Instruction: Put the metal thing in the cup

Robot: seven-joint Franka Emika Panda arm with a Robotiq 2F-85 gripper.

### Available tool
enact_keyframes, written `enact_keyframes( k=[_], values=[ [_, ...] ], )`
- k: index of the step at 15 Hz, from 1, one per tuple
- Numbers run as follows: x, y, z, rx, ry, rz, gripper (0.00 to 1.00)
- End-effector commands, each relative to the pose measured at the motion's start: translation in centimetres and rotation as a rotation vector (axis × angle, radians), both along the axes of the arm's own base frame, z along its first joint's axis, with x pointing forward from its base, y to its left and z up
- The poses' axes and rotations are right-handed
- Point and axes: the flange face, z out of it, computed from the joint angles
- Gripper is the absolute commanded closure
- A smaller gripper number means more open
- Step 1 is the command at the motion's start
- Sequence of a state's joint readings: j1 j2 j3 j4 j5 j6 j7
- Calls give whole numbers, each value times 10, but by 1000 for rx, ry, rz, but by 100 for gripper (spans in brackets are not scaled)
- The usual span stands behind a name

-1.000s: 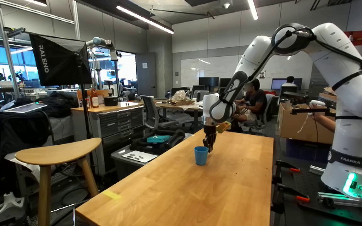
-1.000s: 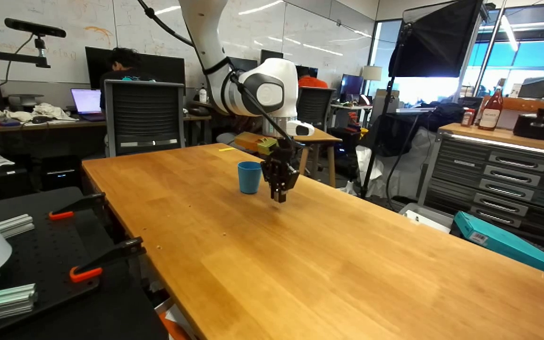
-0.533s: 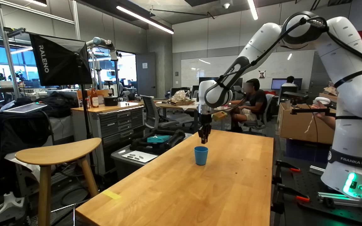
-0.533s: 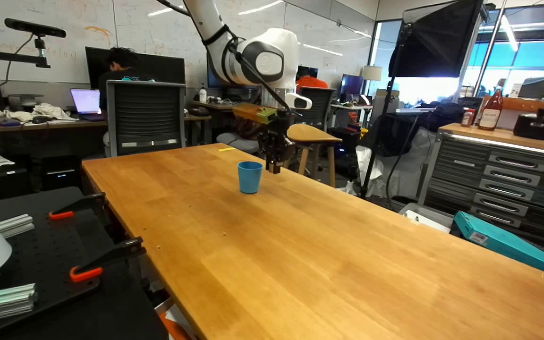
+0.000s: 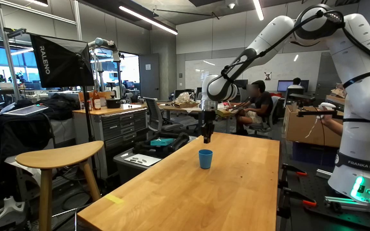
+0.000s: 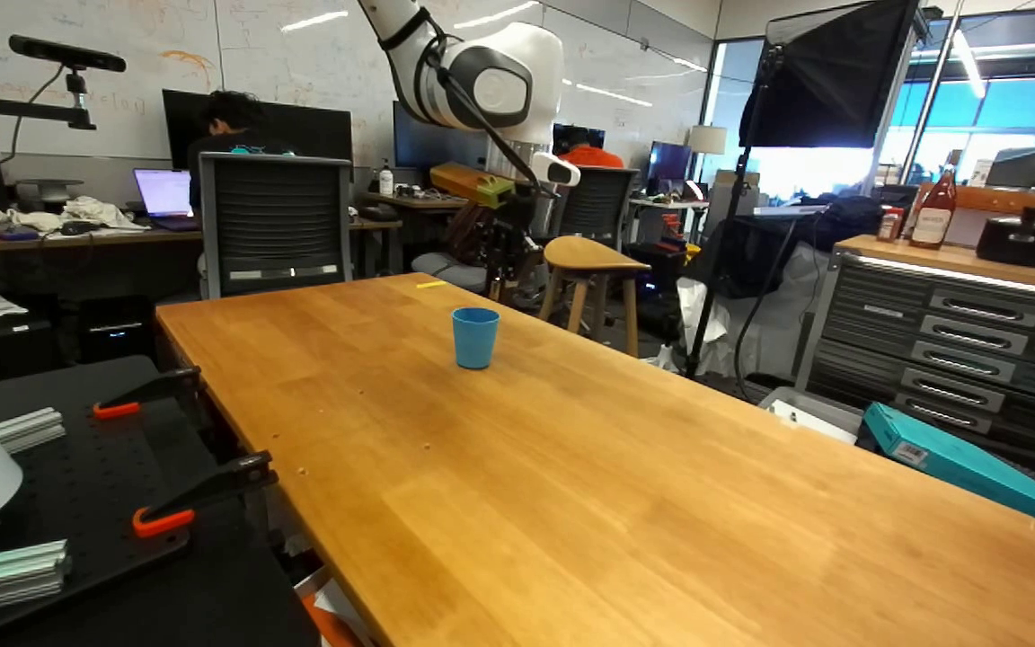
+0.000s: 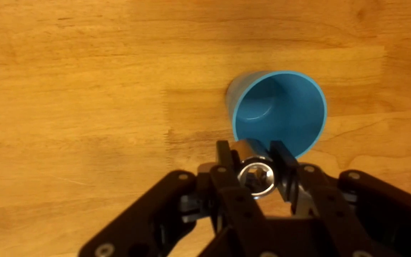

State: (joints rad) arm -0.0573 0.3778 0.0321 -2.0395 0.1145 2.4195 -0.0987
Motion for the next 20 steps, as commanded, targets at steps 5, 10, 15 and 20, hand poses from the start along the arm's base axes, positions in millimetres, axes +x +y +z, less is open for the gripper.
enact_keyframes(
  k=[5, 10, 15, 20],
  values=[
    [-1, 15, -3, 48, -5, 22, 90],
    [-2, 25, -12, 55, 8, 33, 89],
    [-2, 27, -24, 47, 27, 42, 88],
    [1, 26, -30, 47, 32, 32, 19]
  ],
)
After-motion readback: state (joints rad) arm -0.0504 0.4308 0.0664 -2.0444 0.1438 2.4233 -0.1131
